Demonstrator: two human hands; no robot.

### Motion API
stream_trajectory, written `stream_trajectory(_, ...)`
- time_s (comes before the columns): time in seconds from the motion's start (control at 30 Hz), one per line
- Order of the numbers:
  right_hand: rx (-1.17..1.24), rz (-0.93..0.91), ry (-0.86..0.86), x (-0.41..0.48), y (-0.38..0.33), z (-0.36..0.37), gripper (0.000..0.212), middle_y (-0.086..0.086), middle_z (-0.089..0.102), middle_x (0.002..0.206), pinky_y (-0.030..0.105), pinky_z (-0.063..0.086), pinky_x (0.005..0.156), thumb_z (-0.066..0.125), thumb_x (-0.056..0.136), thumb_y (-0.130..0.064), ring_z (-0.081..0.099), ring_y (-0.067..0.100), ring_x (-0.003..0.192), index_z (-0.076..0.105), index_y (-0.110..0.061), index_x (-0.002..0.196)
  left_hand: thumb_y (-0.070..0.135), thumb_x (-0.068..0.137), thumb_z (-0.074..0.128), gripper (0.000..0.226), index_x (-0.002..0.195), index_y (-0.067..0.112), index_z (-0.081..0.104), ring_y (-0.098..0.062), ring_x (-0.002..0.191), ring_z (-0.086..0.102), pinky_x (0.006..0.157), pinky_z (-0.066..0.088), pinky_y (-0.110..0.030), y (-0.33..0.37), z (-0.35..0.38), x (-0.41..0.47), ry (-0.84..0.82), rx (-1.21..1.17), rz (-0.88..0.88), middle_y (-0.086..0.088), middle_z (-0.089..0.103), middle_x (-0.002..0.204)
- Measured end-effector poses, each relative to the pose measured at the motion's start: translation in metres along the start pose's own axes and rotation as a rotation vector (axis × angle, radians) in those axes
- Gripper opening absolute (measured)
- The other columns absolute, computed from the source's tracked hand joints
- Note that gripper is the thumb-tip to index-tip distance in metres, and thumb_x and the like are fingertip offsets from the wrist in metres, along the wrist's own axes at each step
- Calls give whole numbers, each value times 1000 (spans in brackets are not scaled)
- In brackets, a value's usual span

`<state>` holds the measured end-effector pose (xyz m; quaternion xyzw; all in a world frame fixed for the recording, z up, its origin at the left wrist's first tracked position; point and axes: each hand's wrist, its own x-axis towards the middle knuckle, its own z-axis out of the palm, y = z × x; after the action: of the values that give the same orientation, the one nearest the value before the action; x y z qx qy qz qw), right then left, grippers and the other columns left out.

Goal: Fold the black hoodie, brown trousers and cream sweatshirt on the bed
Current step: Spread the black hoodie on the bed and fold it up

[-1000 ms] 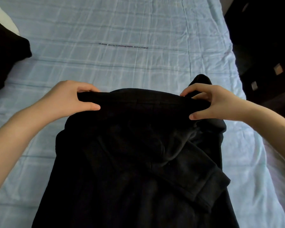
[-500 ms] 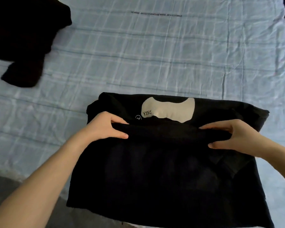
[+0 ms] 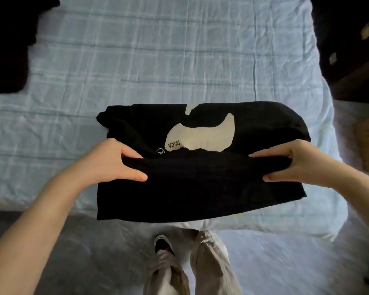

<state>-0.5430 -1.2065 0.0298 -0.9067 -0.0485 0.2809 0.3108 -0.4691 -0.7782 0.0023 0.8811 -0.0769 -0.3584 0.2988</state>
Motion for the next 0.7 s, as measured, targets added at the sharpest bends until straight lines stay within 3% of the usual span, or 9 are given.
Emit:
stream_trajectory(0.1,-80,72,50,-9,7,63,56,-34,65,105,-4,37,79,89,72,-16,63,-8,95,72,-44,118,56,48,90,50,95,43,76,0,95,66,83,52,-20,-25,59,-11,66,124,-88,19,73,97)
stream_trajectory(0.2,-93,118,245,-16,6,100,53,-12,73,111,3,37,81,87,74,-11,68,9,97,73,-32,121,45,60,90,51,107,34,75,-15,99,68,81,48,-17,-42,100,-23,272,103,-86,7,74,106)
stream_trajectory(0.3,-232,67,154,-30,-11,105,59,-4,69,122,24,47,96,83,79,-13,65,19,112,65,-24,134,52,71,81,65,129,31,64,-17,113,60,92,46,-29,-37,107,-40,233,324,20,10,66,125)
stream_trajectory(0.37,-346,40,154,-39,-36,103,49,-6,66,127,33,52,95,73,85,-30,63,18,115,65,-26,134,61,76,69,65,132,29,60,-13,112,59,81,46,-28,-19,105,-53,221,512,104,14,63,125)
stream_trajectory(0.43,-275,-24,369,-38,-68,97,40,-9,67,124,29,53,89,57,92,-42,63,14,113,69,-26,126,55,84,57,48,119,25,69,-14,100,63,68,44,-25,10,94,-59,353,511,264,12,68,112)
stream_trajectory(0.5,-161,-127,636,-20,-98,93,43,-5,63,132,27,47,99,48,97,-38,57,14,123,64,-21,133,40,91,52,41,122,18,67,-20,103,63,76,49,-31,40,85,-46,509,431,437,3,68,116)
stream_trajectory(0.53,-135,-154,709,-3,-108,92,45,-2,57,141,30,41,108,47,99,-35,49,16,133,58,-20,140,35,94,50,44,131,15,60,-24,116,59,89,49,-38,54,82,-31,549,396,470,-3,63,129)
stream_trajectory(0.6,-217,-106,709,38,-115,92,51,2,39,158,47,22,122,44,103,-36,28,25,150,42,-25,153,37,99,41,54,148,13,41,-29,141,37,114,31,-49,76,83,4,574,444,424,-9,42,153)
stream_trajectory(0.7,-541,130,598,76,-69,95,56,-2,24,166,63,4,121,30,103,-53,9,33,155,26,-39,158,50,101,25,63,157,22,19,-33,151,13,117,8,-63,63,101,50,526,668,324,-9,17,164)
